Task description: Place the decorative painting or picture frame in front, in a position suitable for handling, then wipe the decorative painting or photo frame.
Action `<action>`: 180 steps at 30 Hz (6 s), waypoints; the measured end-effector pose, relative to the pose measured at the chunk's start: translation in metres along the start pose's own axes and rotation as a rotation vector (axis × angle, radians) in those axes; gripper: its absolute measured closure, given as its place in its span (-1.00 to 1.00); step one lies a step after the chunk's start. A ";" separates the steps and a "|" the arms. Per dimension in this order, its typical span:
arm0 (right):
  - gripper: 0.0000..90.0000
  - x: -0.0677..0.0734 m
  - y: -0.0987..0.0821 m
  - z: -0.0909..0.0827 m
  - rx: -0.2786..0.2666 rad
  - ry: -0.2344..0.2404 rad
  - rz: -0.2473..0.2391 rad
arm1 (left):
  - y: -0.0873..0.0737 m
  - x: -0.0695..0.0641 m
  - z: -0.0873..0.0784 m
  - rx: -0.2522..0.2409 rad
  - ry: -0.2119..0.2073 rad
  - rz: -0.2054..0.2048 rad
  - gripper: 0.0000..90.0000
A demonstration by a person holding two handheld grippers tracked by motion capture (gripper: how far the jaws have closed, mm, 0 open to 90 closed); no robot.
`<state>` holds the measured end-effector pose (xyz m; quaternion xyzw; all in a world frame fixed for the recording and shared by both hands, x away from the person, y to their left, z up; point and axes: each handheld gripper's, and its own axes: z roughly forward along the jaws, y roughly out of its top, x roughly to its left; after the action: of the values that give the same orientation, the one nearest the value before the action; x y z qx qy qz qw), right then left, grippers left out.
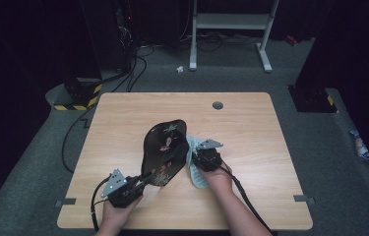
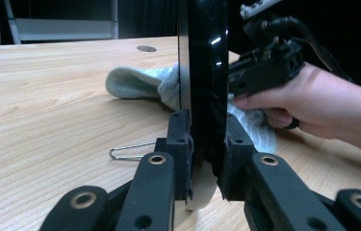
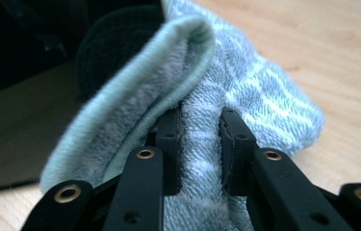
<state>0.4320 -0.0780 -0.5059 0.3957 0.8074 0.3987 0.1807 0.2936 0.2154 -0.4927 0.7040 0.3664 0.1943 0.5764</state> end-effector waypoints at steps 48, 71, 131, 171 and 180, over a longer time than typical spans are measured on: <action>0.61 -0.010 -0.060 -0.090 -0.084 -0.122 -0.114 | 0.000 -0.010 0.014 0.014 -0.013 0.005 0.68; 0.55 -0.018 -0.085 -0.113 -0.097 -0.158 -0.064 | 0.006 -0.021 0.034 0.033 -0.039 0.025 0.47; 0.50 -0.024 -0.080 -0.110 -0.109 -0.137 -0.051 | 0.003 0.004 -0.002 0.064 0.082 0.005 0.49; 0.50 -0.023 -0.094 -0.125 -0.107 -0.176 -0.023 | -0.001 -0.036 0.053 0.152 -0.100 0.088 0.41; 0.50 -0.025 -0.098 -0.131 -0.107 -0.190 -0.018 | -0.001 -0.021 0.061 0.190 -0.033 0.110 0.36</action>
<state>0.3192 -0.1991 -0.5030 0.4143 0.7677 0.4002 0.2807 0.3220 0.1593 -0.5063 0.7777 0.3346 0.1786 0.5014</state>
